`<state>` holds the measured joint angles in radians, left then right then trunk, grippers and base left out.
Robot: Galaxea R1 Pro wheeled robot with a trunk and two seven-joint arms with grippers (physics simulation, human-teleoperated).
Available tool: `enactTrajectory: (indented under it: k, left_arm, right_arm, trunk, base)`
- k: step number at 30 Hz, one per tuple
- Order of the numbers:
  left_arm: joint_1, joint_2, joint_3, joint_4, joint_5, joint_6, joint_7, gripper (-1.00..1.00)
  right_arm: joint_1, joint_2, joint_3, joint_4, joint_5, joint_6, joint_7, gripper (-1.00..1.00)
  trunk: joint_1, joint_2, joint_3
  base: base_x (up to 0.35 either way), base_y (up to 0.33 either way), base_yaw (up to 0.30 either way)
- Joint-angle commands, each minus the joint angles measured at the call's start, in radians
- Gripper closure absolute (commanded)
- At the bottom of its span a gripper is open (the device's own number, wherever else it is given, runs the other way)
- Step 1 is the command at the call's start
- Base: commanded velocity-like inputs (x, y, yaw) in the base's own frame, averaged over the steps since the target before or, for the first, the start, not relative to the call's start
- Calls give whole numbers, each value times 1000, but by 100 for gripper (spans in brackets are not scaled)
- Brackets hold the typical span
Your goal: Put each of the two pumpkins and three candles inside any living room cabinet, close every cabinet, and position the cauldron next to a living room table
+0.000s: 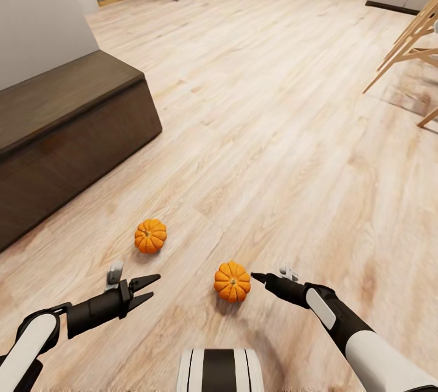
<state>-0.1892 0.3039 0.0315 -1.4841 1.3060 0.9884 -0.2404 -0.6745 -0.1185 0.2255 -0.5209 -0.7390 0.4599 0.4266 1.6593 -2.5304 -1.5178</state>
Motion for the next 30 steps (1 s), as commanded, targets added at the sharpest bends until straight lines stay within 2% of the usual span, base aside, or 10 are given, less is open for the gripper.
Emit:
enactTrajectory:
  k: [1, 4, 7, 11, 14, 30]
  left_arm:
    - [-1, 8, 2, 1, -6, 4, -10, -100]
    - [-1, 30, 2, 2, -4, 4, -12, -100]
    - [-1, 38, 3, 2, -2, 4, -19, -100]
    - [0, 44, 5, 2, 9, 4, -114, -100]
    - [0, 44, 5, 2, 11, 4, -149, -100]
    - [1, 44, 5, 2, 14, 4, -163, -100]
  right_arm:
    - [0, -1, 5, -1, -5, -1, 0, -100]
    - [0, -1, 5, -1, -5, -5, 0, -100]
    - [0, -1, 5, -1, -5, -7, 0, -100]
    - [0, 0, 5, -1, -5, -29, 5, -100]
    - [0, 0, 6, -1, -7, -42, 10, -100]
    - [0, -1, 12, 1, -2, -46, 20, -100]
  trunk:
    - [0, 0, -5]
    - [2, -1, -16]
    - [2, -2, -24]
    - [2, -2, -24]
    - [2, -2, -24]
    - [2, -2, -24]
  base:
    - [0, 0, 0]
    - [0, 0, 0]
    - [0, 0, 0]
    - [0, 0, 0]
    - [0, 0, 0]
    - [0, 31, 0]
